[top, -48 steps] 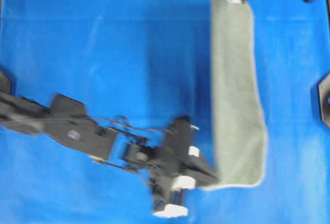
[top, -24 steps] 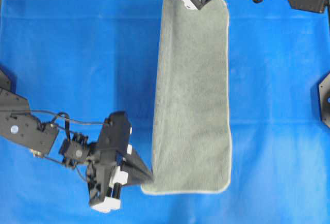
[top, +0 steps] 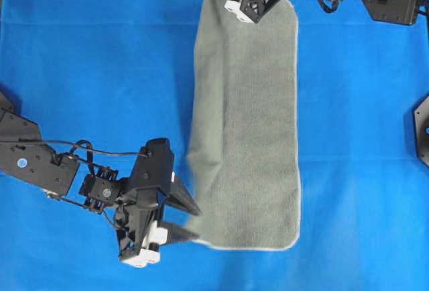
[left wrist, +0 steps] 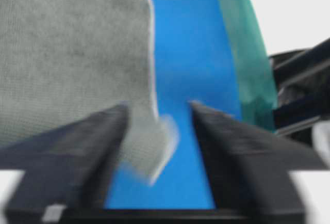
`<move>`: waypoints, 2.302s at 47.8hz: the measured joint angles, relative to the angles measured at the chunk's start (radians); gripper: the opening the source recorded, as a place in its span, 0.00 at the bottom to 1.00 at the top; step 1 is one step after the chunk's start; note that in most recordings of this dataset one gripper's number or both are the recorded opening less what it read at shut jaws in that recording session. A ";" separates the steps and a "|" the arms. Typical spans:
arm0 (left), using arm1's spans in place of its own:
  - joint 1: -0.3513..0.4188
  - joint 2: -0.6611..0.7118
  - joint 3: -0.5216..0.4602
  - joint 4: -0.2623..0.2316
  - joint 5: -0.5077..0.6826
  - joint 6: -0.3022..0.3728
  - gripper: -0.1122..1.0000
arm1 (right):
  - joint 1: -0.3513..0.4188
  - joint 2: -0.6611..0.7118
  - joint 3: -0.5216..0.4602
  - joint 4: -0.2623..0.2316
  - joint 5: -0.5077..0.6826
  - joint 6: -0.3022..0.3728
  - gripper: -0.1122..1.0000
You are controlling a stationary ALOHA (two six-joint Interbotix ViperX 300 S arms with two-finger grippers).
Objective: Fold a large towel.
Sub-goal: 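Lay the towel lengthwise on the table and open both grippers, then grasp the towel's top corners with both grippers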
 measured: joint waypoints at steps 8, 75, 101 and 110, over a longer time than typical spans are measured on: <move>0.000 -0.084 0.009 0.002 0.163 -0.006 0.88 | 0.008 -0.018 0.026 -0.002 0.021 0.000 0.68; 0.928 0.195 0.035 0.020 -0.176 0.374 0.86 | -0.212 0.133 0.253 -0.006 -0.147 0.066 0.68; 0.945 0.314 -0.031 0.020 -0.163 0.453 0.12 | -0.221 0.222 0.201 -0.008 -0.167 0.052 0.14; 0.946 0.298 -0.041 0.020 -0.156 0.477 0.12 | -0.221 0.193 0.212 -0.008 -0.144 0.052 0.14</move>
